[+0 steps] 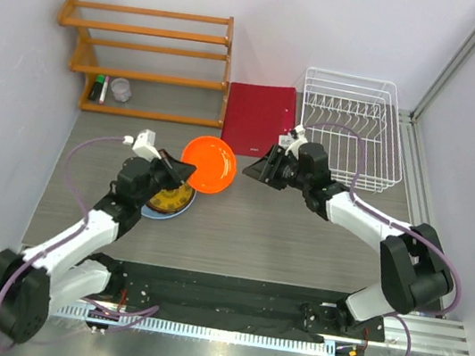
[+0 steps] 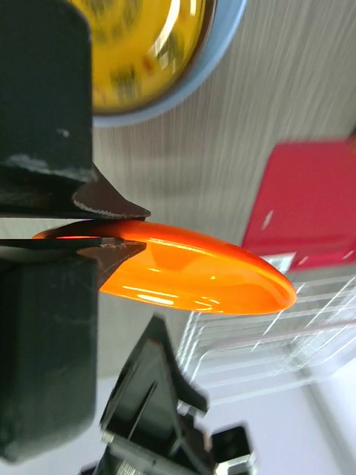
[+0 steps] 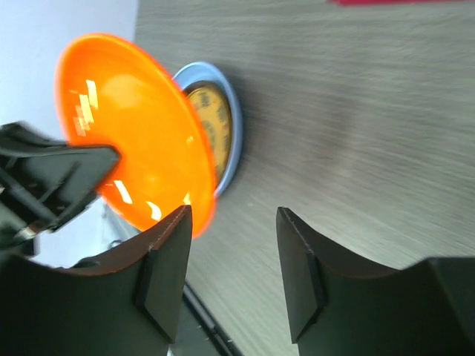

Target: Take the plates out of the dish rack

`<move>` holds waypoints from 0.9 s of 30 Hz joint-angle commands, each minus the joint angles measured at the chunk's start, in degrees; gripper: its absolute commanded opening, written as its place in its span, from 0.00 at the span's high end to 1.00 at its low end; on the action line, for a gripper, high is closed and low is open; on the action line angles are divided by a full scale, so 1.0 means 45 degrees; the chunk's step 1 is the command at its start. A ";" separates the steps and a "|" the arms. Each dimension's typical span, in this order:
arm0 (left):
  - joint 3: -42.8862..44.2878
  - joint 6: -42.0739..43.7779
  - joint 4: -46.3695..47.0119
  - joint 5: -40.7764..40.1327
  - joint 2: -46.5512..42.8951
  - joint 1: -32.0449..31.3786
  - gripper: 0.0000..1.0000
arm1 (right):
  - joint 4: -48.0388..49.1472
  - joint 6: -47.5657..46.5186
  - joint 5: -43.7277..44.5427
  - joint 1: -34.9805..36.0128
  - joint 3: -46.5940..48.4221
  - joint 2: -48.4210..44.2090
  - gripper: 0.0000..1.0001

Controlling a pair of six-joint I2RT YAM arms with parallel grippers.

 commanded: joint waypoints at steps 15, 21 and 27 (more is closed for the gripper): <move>-0.0472 0.0715 -0.5939 -0.6816 -0.2716 0.0071 1.00 | -0.2095 -0.2011 0.2157 -0.0090 0.0710 -0.1194 0.43; -0.0628 0.0617 -0.5997 -0.7168 -0.2229 0.0071 1.00 | -0.2193 -0.2070 0.2196 -0.0148 0.0652 -0.1155 0.43; -0.0706 0.0403 -0.6270 -0.7168 -0.2052 0.0071 0.75 | -0.2310 -0.2187 0.2216 -0.0187 0.0632 -0.1096 0.43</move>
